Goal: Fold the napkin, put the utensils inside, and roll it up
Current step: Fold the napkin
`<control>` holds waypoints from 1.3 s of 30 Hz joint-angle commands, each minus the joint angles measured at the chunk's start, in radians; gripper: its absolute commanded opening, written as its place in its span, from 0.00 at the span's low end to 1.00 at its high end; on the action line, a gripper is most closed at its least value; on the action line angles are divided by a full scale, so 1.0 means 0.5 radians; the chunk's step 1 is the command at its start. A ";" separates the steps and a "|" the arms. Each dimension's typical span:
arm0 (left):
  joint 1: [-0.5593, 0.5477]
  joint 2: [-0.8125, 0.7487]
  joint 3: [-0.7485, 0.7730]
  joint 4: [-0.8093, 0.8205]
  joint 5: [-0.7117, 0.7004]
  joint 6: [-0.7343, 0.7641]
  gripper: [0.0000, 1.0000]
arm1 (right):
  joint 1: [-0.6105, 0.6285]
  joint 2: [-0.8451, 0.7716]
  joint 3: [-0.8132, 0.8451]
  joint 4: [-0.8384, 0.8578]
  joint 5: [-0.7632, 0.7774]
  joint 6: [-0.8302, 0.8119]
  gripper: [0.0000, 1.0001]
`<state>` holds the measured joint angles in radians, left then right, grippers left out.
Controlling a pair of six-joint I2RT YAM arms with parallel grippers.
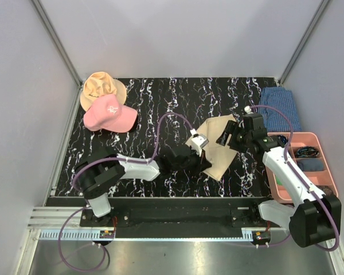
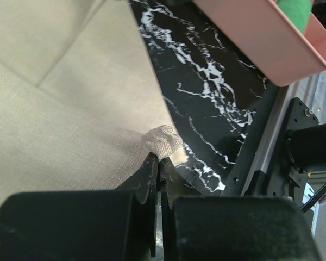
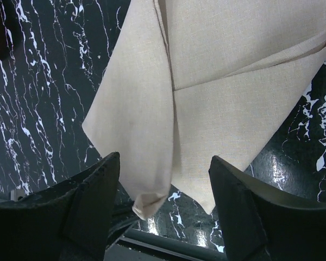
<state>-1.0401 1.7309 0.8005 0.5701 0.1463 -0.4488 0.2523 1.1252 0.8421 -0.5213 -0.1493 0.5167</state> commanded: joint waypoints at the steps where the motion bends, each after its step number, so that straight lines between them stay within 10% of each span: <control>1: -0.076 0.057 0.157 0.096 -0.001 0.109 0.00 | -0.005 -0.069 -0.027 0.006 -0.005 0.016 0.75; 24: -0.205 0.410 0.442 -0.094 0.063 0.131 0.00 | -0.005 -0.118 -0.107 -0.004 0.145 0.117 0.77; 30: -0.224 0.447 0.457 -0.027 0.183 0.088 0.76 | -0.011 -0.103 -0.107 -0.043 0.252 0.157 0.78; 39: -0.224 0.202 0.369 0.111 0.300 -0.023 0.99 | -0.118 -0.103 -0.205 -0.243 0.247 0.200 0.79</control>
<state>-1.1461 1.9404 1.0039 0.5304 0.2531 -0.4335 0.2203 1.0958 0.7712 -0.5915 -0.0380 0.5945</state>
